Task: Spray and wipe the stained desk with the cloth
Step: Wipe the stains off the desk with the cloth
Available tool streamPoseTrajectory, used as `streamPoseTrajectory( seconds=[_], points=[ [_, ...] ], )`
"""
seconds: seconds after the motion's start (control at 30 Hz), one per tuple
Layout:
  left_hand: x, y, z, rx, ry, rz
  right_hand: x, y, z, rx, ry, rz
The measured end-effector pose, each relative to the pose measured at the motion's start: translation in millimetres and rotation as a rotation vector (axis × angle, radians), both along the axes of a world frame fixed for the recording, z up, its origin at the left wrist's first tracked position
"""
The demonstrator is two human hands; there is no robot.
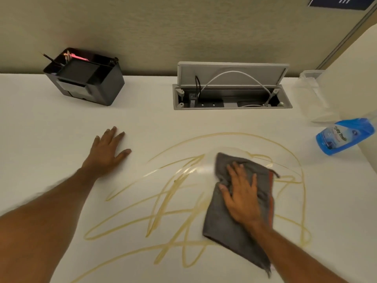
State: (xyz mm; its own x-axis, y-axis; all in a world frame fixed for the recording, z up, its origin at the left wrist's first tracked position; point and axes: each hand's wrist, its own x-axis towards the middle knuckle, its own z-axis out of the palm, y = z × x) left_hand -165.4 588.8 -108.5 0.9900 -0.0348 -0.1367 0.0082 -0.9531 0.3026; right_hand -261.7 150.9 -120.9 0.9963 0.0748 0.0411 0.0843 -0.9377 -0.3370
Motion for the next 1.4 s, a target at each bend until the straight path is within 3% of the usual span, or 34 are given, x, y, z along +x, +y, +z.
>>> streamPoseTrajectory(
  seconds=[0.1,0.3,0.43,0.5,0.57,0.73,0.9,1.0,1.1,1.17,1.3,1.4],
  points=[
    [-7.0,-2.1,-7.2,0.029,-0.08,-0.021,43.6,-1.8,0.6,-0.205,0.085,-0.072],
    [-5.3,1.7,-15.5,0.031,-0.14,-0.019,113.7,69.0,3.5,-0.234,0.12,0.038],
    [-8.4,0.0,-10.5,0.023,-0.13,-0.007,59.9,86.1,13.7,0.02,0.082,0.368],
    [-8.1,-0.2,-8.8,0.011,-0.129,-0.005,31.4,54.0,13.7,0.197,-0.005,0.308],
    [-8.2,0.6,-10.4,0.007,-0.138,-0.001,19.8,20.6,14.2,0.233,-0.067,0.147],
    [-7.0,1.2,-16.0,0.025,-0.159,0.003,82.4,12.8,14.2,-0.118,0.092,0.016],
    [-4.6,5.8,-23.2,0.028,-0.184,0.005,159.7,87.2,8.0,-0.202,0.094,0.082],
    [-4.8,6.3,-23.1,0.031,-0.184,0.002,143.7,140.0,9.7,-0.11,0.061,0.358],
    [-6.4,4.1,-19.7,0.025,-0.172,0.003,90.7,133.7,13.0,0.192,0.072,0.5],
    [-6.2,4.2,-18.2,0.022,-0.17,0.0,64.4,98.8,10.3,0.343,0.016,0.405],
    [-6.2,4.9,-20.3,0.028,-0.178,0.002,64.3,39.7,11.0,0.437,-0.052,0.052],
    [-6.4,4.4,-18.5,0.028,-0.182,0.005,110.2,45.2,10.5,0.146,0.002,-0.013]
  ],
)
